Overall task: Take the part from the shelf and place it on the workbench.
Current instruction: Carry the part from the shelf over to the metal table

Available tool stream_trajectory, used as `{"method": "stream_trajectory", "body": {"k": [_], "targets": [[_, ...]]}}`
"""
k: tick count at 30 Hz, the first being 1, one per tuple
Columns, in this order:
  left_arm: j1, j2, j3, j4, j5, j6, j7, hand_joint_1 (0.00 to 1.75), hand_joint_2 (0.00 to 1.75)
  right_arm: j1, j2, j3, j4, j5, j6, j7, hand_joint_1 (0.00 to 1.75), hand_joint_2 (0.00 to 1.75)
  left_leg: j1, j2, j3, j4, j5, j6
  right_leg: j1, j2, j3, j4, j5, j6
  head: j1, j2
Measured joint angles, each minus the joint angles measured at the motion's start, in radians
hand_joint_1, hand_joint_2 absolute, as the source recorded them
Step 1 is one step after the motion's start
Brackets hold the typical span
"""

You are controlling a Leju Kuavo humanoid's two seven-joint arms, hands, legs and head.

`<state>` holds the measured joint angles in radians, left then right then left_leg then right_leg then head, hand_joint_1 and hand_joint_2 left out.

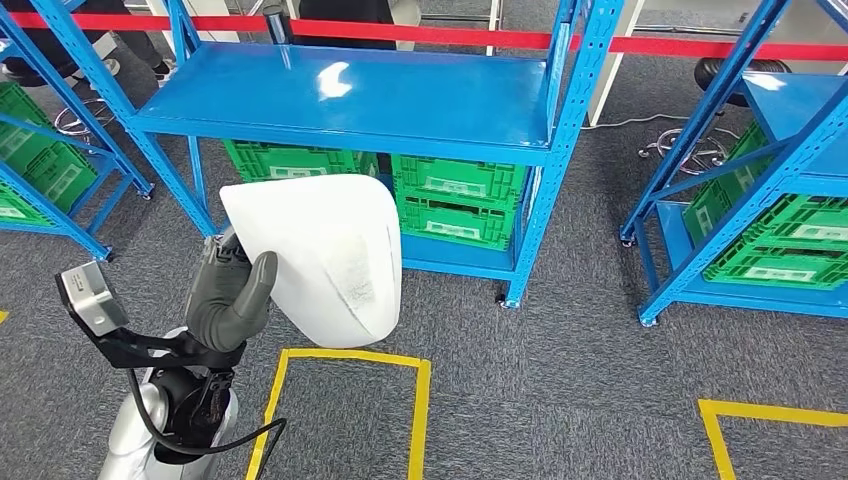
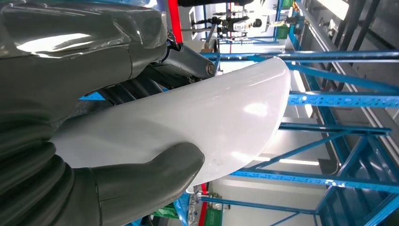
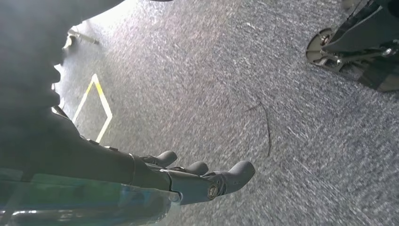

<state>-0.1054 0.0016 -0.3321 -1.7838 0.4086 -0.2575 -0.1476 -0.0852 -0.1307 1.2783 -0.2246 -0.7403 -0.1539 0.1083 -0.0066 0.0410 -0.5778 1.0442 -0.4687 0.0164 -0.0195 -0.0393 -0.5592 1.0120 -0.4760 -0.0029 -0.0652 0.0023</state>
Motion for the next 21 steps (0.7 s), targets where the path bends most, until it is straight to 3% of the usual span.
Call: {"method": "stream_trajectory", "body": {"k": [2, 4, 5, 7, 9, 10, 11, 12, 14, 16, 18, 21], "targets": [[-0.001, 0.000, 0.000, 0.000, 0.000, 0.000, 0.000, 1.75, 1.75, 0.000, 0.003, 0.000, 0.000, 0.001, 0.002, 0.000, 0.00, 1.75, -0.012, 0.010, 0.014, -0.035, 0.002, 0.014, 0.000, -0.014, -0.001, -0.003, 0.003, 0.005, 0.000, 0.000], [-0.001, 0.000, 0.001, 0.000, 0.000, 0.000, 0.000, 1.75, 1.75, -0.002, 0.003, 0.000, 0.000, 0.001, 0.003, 0.000, 0.00, 1.75, -0.012, -0.006, 0.016, -0.053, 0.015, 0.023, 0.000, -0.021, 0.000, -0.007, 0.004, 0.013, 0.001, 0.000], [-0.002, 0.000, 0.001, -0.001, 0.000, 0.000, 0.000, 1.75, 1.75, -0.002, 0.003, 0.000, 0.000, 0.001, 0.003, 0.000, 0.00, 1.75, -0.009, -0.014, 0.020, -0.065, 0.024, 0.028, 0.000, -0.014, -0.006, 0.003, -0.003, 0.015, 0.001, 0.000], [-0.003, -0.002, 0.001, 0.000, 0.000, 0.000, 0.000, 1.75, 1.75, -0.003, 0.001, 0.000, 0.000, 0.001, 0.003, 0.000, 0.00, 1.75, -0.003, -0.028, 0.023, -0.083, 0.040, 0.035, 0.000, 0.015, -0.046, 0.086, -0.046, 0.010, 0.006, 0.000], [-0.002, -0.003, 0.000, 0.001, 0.000, 0.000, 0.000, 1.75, 1.75, 0.000, -0.001, 0.000, 0.000, 0.001, 0.003, 0.000, 0.00, 1.75, -0.003, -0.046, 0.016, -0.084, 0.045, 0.037, -0.001, 0.031, -0.109, 0.219, -0.098, 0.006, 0.009, 0.000], [0.000, -0.003, 0.000, 0.002, 0.000, 0.000, 0.001, 1.75, 1.75, 0.001, -0.002, 0.000, 0.000, 0.001, 0.003, 0.000, 0.00, 1.75, -0.004, -0.056, 0.013, -0.083, 0.046, 0.037, -0.002, 0.033, -0.130, 0.261, -0.110, 0.010, 0.010, 0.000], [0.002, -0.003, 0.000, 0.003, 0.000, 0.000, 0.001, 1.75, 1.75, 0.002, -0.004, 0.000, 0.000, 0.001, 0.003, 0.000, 0.00, 1.75, -0.004, -0.066, 0.011, -0.081, 0.047, 0.035, -0.003, 0.034, -0.131, 0.264, -0.104, 0.018, 0.009, 0.000], [0.003, -0.003, 0.000, 0.003, 0.000, 0.000, 0.001, 1.75, 1.75, 0.002, -0.005, 0.000, 0.000, 0.001, 0.003, 0.000, 0.00, 1.75, -0.003, -0.077, 0.009, -0.077, 0.047, 0.033, -0.005, 0.035, -0.112, 0.226, -0.083, 0.029, 0.010, 0.000], [0.003, -0.003, 0.000, 0.003, 0.000, 0.000, 0.001, 1.75, 1.75, 0.002, -0.007, 0.000, 0.000, 0.001, 0.003, 0.000, 0.00, 1.75, -0.002, -0.096, 0.003, -0.061, 0.042, 0.024, -0.011, 0.051, -0.044, 0.089, -0.031, 0.047, 0.010, 0.000], [0.003, -0.003, 0.000, 0.003, 0.000, 0.000, 0.001, 1.75, 1.75, 0.001, -0.008, 0.000, 0.000, 0.001, 0.003, 0.000, 0.00, 1.75, -0.003, -0.109, -0.011, -0.042, 0.036, 0.012, -0.012, 0.063, -0.006, 0.012, -0.008, 0.039, 0.011, 0.000], [0.003, -0.002, 0.000, 0.003, 0.000, 0.000, 0.002, 1.75, 1.75, 0.000, -0.008, 0.000, 0.000, 0.001, 0.003, 0.000, 0.00, 1.75, -0.002, -0.117, -0.021, -0.035, 0.036, 0.003, -0.008, 0.057, -0.005, 0.007, -0.006, 0.020, 0.011, 0.000], [0.003, -0.001, 0.001, 0.003, 0.000, 0.000, 0.002, 1.75, 1.75, -0.001, -0.005, 0.000, 0.000, 0.001, 0.003, 0.000, 0.00, 1.75, 0.001, -0.089, -0.040, 0.007, 0.010, -0.012, -0.012, 0.042, -0.005, 0.005, 0.000, 0.005, 0.007, 0.000]]}}
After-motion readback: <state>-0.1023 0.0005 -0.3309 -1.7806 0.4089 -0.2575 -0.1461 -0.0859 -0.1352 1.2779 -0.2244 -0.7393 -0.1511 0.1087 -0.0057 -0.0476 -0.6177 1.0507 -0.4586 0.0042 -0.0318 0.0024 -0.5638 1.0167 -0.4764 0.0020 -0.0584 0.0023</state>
